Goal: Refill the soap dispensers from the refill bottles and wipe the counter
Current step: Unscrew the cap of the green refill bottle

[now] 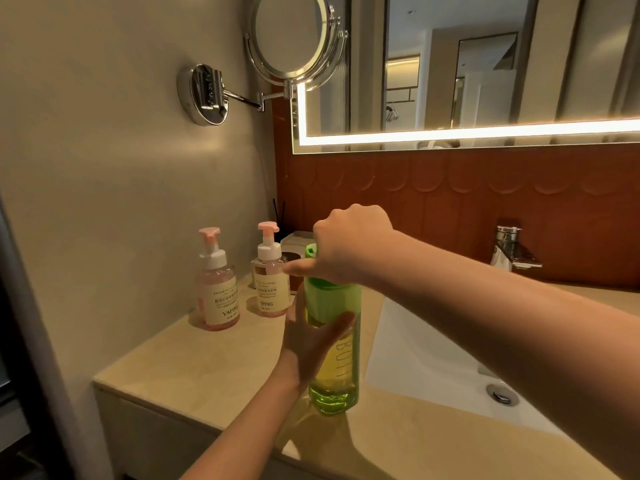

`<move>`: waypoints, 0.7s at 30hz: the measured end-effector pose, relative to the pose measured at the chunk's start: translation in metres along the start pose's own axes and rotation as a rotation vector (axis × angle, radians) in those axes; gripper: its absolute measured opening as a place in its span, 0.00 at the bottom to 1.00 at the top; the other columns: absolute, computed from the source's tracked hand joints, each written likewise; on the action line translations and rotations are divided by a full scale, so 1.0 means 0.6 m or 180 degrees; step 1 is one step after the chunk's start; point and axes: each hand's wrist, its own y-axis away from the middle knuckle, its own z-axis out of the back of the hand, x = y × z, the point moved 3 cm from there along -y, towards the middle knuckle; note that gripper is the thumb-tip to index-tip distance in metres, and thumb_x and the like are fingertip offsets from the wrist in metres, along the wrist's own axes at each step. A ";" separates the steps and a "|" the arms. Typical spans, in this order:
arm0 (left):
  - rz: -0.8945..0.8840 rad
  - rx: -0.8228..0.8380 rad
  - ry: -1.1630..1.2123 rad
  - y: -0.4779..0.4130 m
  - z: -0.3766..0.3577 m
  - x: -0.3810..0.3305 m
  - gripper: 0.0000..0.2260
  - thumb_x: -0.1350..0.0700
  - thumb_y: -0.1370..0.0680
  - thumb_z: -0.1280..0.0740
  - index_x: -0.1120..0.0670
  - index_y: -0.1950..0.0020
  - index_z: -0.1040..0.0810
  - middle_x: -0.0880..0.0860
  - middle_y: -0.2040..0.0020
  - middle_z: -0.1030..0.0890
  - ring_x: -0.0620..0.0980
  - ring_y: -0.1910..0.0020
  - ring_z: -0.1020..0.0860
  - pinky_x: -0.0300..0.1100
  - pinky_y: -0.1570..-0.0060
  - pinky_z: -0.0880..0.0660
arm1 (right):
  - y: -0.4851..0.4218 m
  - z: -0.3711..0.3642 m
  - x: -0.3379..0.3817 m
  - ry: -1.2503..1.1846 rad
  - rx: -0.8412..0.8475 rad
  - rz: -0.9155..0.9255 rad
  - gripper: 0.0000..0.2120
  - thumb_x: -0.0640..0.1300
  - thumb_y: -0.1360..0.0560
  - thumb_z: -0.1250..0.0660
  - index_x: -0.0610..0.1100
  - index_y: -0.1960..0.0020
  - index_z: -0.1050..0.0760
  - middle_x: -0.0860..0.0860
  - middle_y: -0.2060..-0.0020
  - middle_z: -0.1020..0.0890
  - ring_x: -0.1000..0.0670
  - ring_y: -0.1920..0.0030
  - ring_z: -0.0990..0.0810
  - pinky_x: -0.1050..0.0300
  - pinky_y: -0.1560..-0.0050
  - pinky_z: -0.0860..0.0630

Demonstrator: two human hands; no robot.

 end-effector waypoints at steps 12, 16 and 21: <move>-0.0020 0.0157 0.0230 0.006 -0.003 -0.008 0.41 0.30 0.52 0.25 0.37 0.41 0.34 0.43 0.44 0.23 0.42 0.45 0.22 0.36 0.54 0.23 | 0.003 0.001 -0.031 -0.1871 0.1644 0.0424 0.40 0.58 0.29 0.33 0.57 0.25 0.53 0.49 0.28 0.37 0.42 0.32 0.33 0.46 0.38 0.27; 0.0048 0.0092 0.0199 0.006 -0.002 -0.010 0.43 0.28 0.55 0.27 0.37 0.43 0.34 0.40 0.47 0.23 0.37 0.48 0.22 0.31 0.59 0.23 | 0.005 -0.008 -0.011 -0.0770 0.0674 0.0005 0.39 0.74 0.33 0.47 0.47 0.34 0.32 0.48 0.47 0.22 0.46 0.50 0.22 0.55 0.58 0.24; -0.0148 -0.0023 0.0032 -0.002 -0.002 -0.006 0.40 0.32 0.48 0.25 0.45 0.40 0.30 0.50 0.49 0.20 0.52 0.48 0.20 0.43 0.55 0.21 | -0.011 -0.010 -0.001 -0.0287 0.0464 0.0122 0.27 0.66 0.25 0.45 0.43 0.47 0.27 0.50 0.64 0.25 0.52 0.65 0.27 0.62 0.72 0.34</move>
